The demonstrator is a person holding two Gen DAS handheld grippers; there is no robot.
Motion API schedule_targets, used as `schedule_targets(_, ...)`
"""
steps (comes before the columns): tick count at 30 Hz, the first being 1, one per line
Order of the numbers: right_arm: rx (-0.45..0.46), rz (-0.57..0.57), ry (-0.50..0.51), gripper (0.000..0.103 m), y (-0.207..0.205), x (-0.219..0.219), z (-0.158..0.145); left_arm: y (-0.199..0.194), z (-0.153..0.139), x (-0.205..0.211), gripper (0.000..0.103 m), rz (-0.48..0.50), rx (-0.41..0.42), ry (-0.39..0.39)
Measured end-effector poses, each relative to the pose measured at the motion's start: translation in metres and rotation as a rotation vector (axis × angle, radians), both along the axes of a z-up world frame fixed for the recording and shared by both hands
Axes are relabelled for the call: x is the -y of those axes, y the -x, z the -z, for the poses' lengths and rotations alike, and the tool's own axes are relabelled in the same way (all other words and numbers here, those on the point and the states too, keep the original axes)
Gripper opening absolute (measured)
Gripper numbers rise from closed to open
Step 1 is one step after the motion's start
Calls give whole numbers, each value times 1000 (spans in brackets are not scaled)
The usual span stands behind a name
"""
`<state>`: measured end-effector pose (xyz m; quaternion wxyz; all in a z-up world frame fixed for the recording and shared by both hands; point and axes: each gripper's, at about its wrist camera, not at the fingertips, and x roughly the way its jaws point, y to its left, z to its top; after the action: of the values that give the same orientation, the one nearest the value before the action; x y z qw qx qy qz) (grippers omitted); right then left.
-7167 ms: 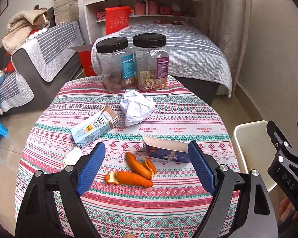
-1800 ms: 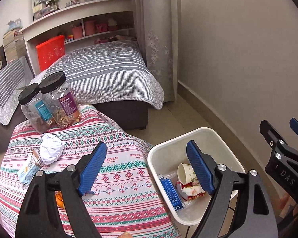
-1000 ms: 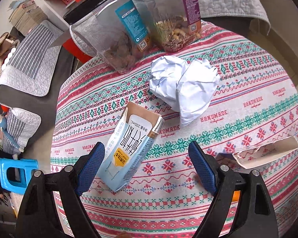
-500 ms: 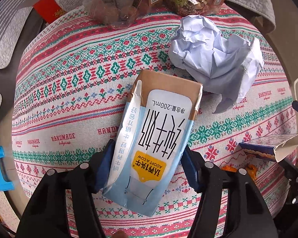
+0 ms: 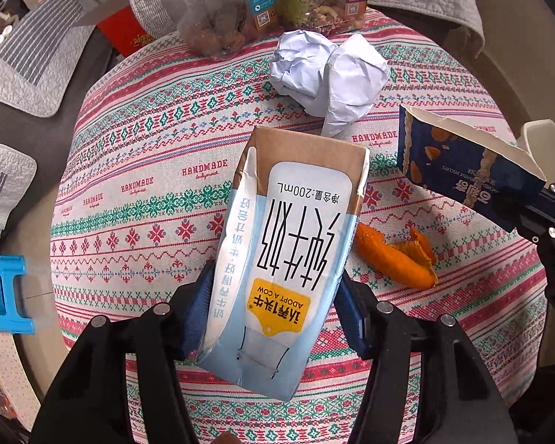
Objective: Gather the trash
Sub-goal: 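Grasp the open blue snack box with the right tool while the left lifts the carton, then carry the blue snack box into the bin and open the right tool while the left carries the carton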
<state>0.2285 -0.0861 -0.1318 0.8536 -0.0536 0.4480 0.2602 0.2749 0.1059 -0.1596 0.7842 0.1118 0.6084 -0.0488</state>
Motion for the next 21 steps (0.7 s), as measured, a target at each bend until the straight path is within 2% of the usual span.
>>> schedule_targets(1,10,8,-4,12,5,2,-5,15,-6,-2,59,-19,17,7)
schedule_targets(8,92,95,-53,12,30,26,-43,53,-47,12,59,-137,128,108)
schedule_targets(13,152,176,-81,12,47,49,-67,79,-69,27,59,-213,218,216)
schedule_targets(21,253,308,-68,12,84,93,-90,101,-106,65,59,-206,419,248)
